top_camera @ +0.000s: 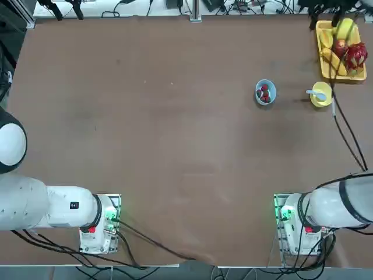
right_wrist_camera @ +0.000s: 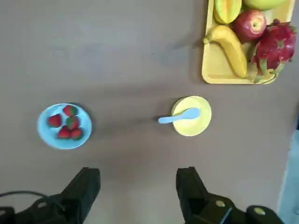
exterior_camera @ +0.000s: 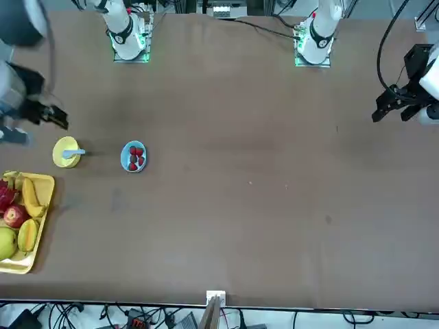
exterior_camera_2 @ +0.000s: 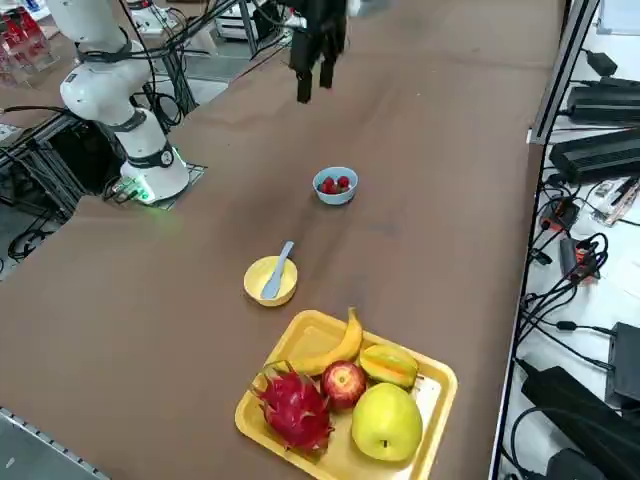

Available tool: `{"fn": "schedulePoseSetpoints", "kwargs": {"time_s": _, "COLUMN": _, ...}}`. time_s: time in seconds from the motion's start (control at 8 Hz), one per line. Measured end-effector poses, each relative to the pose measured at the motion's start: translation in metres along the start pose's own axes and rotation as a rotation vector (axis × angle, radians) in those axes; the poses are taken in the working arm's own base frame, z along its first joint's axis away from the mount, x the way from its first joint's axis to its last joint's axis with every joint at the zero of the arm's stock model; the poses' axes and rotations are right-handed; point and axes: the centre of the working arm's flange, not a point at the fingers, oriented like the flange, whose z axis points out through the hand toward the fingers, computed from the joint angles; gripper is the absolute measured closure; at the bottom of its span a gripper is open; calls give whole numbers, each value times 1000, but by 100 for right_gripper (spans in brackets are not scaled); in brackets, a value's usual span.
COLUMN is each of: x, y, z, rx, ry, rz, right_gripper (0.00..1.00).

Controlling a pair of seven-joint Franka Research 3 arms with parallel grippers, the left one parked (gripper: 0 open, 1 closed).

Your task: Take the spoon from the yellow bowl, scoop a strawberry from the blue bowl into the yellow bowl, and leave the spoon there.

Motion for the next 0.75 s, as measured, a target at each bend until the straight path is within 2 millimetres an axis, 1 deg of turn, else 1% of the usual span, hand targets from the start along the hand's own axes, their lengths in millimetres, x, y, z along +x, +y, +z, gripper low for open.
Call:
{"fn": "schedulePoseSetpoints", "kwargs": {"time_s": 0.12, "x": 10, "y": -16, "z": 30, "rx": -86, "ry": -16, "rz": -10, "right_gripper": 1}}
{"fn": "schedulePoseSetpoints", "kwargs": {"time_s": 0.25, "x": 13, "y": -22, "z": 59, "rx": -183, "ry": -34, "rz": -33, "right_gripper": 1}}
{"fn": "schedulePoseSetpoints", "kwargs": {"time_s": 0.38, "x": 11, "y": -30, "z": 88, "rx": -269, "ry": -44, "rz": -42, "right_gripper": 1}}
{"fn": "schedulePoseSetpoints", "kwargs": {"time_s": 0.62, "x": 2, "y": -55, "z": 141, "rx": -398, "ry": -38, "rz": -35, "right_gripper": 1}}
{"fn": "schedulePoseSetpoints", "kwargs": {"time_s": 0.75, "x": -4, "y": -66, "z": 166, "rx": -475, "ry": -29, "rz": -64, "right_gripper": 1}}
